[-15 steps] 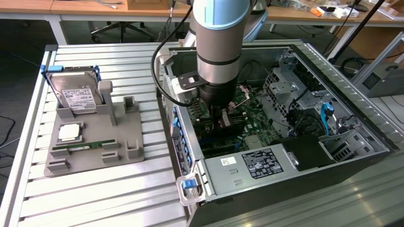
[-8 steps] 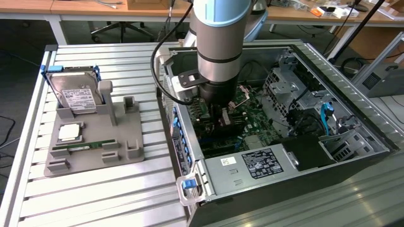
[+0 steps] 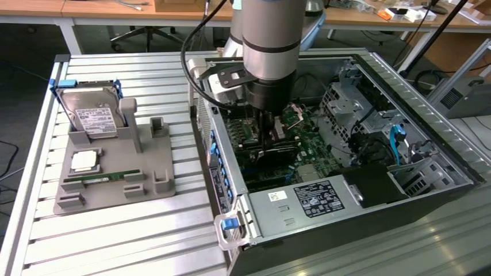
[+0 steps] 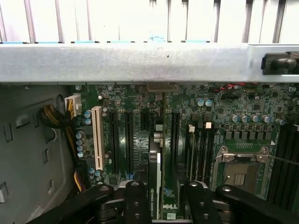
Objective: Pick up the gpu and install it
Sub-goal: 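Insert the gpu into the slot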
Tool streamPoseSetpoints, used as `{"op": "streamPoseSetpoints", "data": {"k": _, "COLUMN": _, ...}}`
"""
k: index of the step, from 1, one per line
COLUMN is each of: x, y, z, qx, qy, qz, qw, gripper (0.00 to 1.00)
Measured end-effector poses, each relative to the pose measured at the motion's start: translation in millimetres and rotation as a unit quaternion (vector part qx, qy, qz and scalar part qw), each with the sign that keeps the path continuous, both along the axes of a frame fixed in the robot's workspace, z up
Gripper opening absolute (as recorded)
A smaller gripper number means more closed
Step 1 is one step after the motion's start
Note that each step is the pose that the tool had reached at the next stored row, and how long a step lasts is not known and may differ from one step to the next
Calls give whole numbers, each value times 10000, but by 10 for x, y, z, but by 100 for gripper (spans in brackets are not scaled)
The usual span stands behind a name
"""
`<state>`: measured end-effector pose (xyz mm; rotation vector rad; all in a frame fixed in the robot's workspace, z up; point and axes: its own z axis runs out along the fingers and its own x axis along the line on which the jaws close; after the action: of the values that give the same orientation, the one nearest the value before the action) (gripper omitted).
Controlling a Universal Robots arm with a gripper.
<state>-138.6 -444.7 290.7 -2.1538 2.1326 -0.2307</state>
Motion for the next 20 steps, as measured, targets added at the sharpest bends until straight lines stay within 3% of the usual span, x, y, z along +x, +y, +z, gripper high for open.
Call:
{"op": "streamPoseSetpoints", "data": {"k": 4, "x": 128, "y": 0, "z": 1, "qx": 30, "qy": 12, "qz": 5, "qw": 10000, "gripper": 14}}
{"op": "streamPoseSetpoints", "data": {"k": 6, "x": 235, "y": 0, "z": 1, "qx": 37, "qy": 23, "qz": 8, "qw": 10000, "gripper": 11}}
{"op": "streamPoseSetpoints", "data": {"k": 14, "x": 642, "y": -2, "z": 1, "qx": 45, "qy": 81, "qz": 7, "qw": 10000, "gripper": 11}}
{"op": "streamPoseSetpoints", "data": {"k": 20, "x": 645, "y": -2, "z": 1, "qx": 44, "qy": 81, "qz": 7, "qw": 10000, "gripper": 11}}
